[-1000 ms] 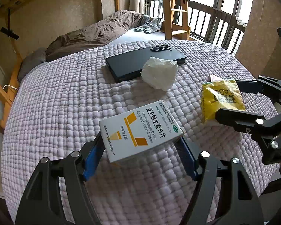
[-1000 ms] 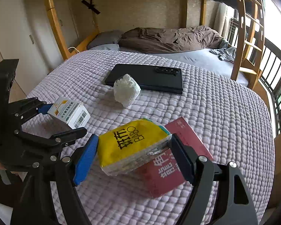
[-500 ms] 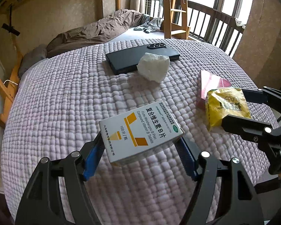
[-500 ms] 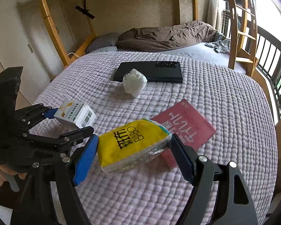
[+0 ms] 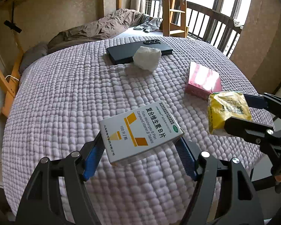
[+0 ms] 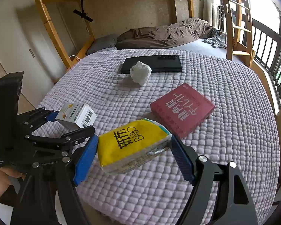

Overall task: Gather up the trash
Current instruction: 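Carry the medicine box and yellow tissue pack with both tools toward the bin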

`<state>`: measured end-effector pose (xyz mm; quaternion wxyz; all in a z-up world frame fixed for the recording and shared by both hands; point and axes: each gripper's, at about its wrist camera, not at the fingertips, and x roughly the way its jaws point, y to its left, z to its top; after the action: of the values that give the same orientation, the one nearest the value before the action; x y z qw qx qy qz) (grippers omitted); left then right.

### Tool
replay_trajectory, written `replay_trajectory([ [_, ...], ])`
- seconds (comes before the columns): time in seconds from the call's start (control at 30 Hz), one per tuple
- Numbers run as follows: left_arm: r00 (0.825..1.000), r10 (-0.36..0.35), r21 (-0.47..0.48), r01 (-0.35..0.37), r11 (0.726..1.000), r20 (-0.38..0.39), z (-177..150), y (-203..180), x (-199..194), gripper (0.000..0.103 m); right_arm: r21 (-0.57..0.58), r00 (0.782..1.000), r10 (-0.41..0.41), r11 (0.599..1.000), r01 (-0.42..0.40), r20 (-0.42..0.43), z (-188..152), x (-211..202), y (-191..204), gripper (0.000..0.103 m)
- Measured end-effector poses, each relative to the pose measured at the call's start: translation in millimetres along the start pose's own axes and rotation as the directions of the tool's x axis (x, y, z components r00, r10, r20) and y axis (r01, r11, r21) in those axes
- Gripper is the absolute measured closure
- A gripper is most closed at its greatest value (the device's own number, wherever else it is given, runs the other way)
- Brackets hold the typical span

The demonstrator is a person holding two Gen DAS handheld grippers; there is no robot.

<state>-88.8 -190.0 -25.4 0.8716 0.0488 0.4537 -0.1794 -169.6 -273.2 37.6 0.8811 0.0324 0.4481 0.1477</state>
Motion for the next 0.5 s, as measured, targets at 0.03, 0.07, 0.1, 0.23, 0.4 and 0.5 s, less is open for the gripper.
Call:
replay_trajectory([
  [0.03, 1.000, -0.001, 0.000, 0.001, 1.000, -0.001, -1, -1, -2, 0.029, 0.001, 1.000, 0.001, 1.000, -0.001, 0.000, -1, -2, 1, 0.027],
  [0.07, 1.000, -0.002, 0.001, 0.002, 1.000, 0.000, -2, -2, -3, 0.029, 0.002, 1.000, 0.003, 1.000, -0.003, 0.000, -4, -4, 2, 0.027],
  [0.1, 1.000, -0.001, 0.003, 0.001, 1.000, 0.000, -4, -3, -6, 0.029, 0.003, 1.000, 0.004, 1.000, -0.004, 0.001, -6, -6, 3, 0.027],
  [0.23, 1.000, 0.000, 0.007, 0.000, 1.000, 0.000, -12, -6, -13, 0.029, 0.006, 1.000, 0.008, 1.000, -0.008, 0.000, -14, -13, 7, 0.027],
  [0.4, 1.000, -0.005, 0.006, 0.005, 1.000, -0.003, -22, -10, -22, 0.029, 0.013, 1.000, 0.016, 1.000, -0.016, -0.001, -27, -24, 12, 0.027],
  [0.5, 1.000, -0.010, 0.003, 0.010, 1.000, -0.007, -29, -11, -27, 0.029, 0.017, 1.000, 0.021, 1.000, -0.021, 0.000, -35, -31, 15, 0.027],
])
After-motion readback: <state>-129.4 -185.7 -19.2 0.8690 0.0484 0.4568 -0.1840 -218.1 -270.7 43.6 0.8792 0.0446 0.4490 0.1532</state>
